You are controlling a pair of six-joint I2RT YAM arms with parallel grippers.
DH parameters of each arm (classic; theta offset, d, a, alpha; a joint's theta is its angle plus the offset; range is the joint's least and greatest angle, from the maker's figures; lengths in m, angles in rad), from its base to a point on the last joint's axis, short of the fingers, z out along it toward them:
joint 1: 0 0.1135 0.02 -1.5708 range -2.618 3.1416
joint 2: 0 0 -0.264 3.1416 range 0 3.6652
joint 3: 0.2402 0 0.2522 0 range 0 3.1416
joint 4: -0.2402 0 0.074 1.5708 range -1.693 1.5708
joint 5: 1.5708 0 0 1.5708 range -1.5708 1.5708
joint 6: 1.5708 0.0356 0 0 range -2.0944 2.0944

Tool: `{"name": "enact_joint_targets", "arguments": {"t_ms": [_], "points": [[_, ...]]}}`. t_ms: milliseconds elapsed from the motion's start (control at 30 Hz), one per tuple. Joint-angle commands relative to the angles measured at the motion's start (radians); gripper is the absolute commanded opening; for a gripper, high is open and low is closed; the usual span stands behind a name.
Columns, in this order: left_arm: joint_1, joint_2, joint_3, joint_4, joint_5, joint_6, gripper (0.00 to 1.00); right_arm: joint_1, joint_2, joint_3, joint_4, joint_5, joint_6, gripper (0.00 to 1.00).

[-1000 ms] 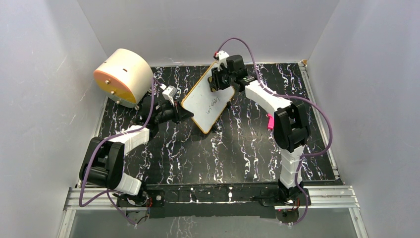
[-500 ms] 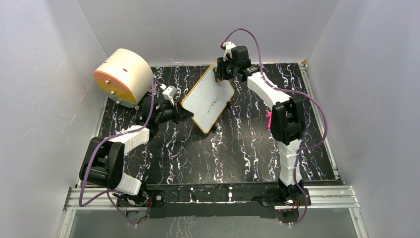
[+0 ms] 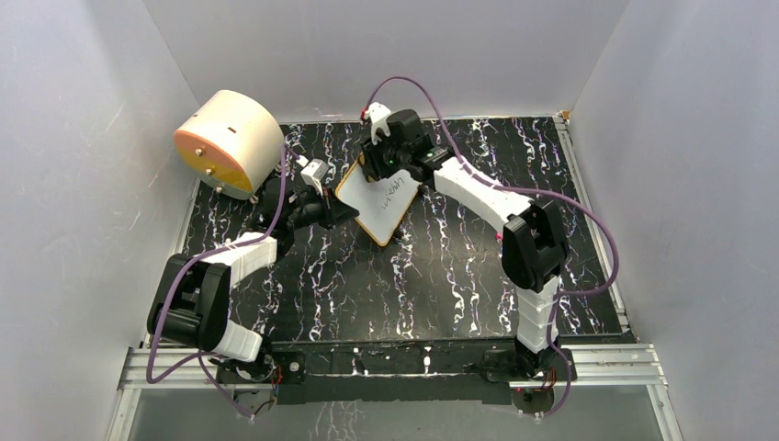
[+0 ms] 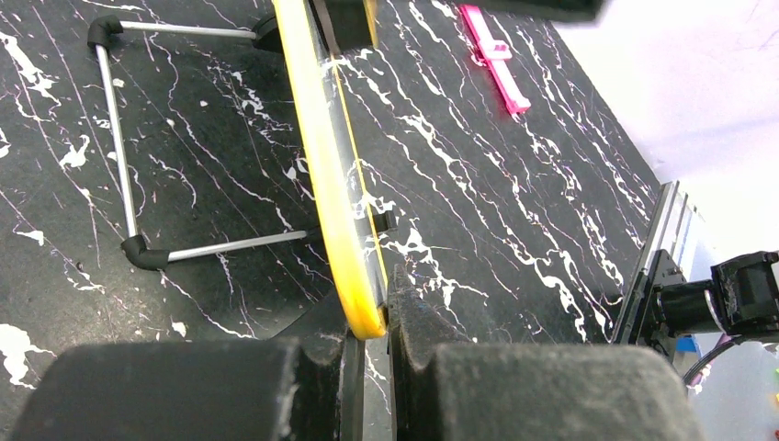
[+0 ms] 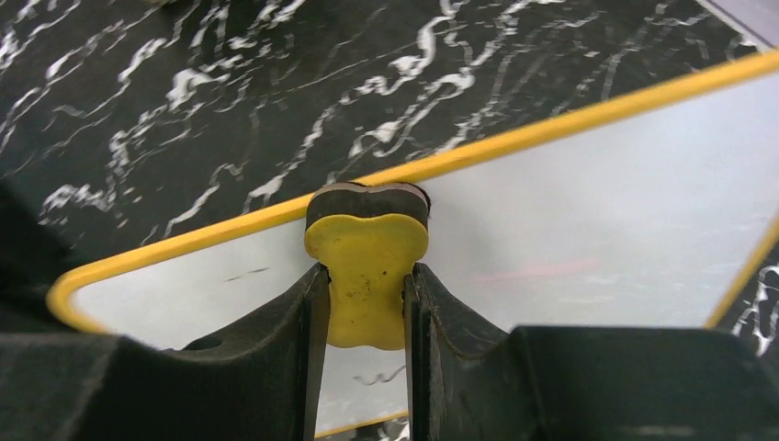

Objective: Erase the whiteboard

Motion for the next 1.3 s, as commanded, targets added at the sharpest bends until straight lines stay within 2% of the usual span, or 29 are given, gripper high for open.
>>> {"name": "enact_joint_targets", "arguments": {"t_ms": [0, 400, 733, 1000, 1100, 1267], "points": [[-0.038, 0.009, -0.007, -0.074, 0.113, 0.082, 0.0, 0.1, -0.05, -0.053, 0.026, -0.088, -0.032, 0.18], [-0.039, 0.006, -0.003, -0.073, 0.11, 0.075, 0.0, 0.112, -0.152, -0.41, 0.2, -0.093, -0.003, 0.18], [-0.039, -0.004, 0.0, -0.09, 0.098, 0.077, 0.0, 0.071, -0.177, -0.367, 0.246, 0.056, 0.041, 0.16], [-0.039, -0.004, 0.006, -0.102, 0.09, 0.072, 0.0, 0.026, -0.201, -0.442, 0.372, 0.139, 0.021, 0.18], [-0.039, -0.002, 0.008, -0.106, 0.086, 0.071, 0.0, 0.023, -0.194, -0.48, 0.421, 0.135, 0.01, 0.18], [-0.039, 0.004, 0.025, -0.114, 0.073, 0.042, 0.0, 0.023, -0.226, -0.586, 0.508, 0.039, 0.015, 0.18]]}}
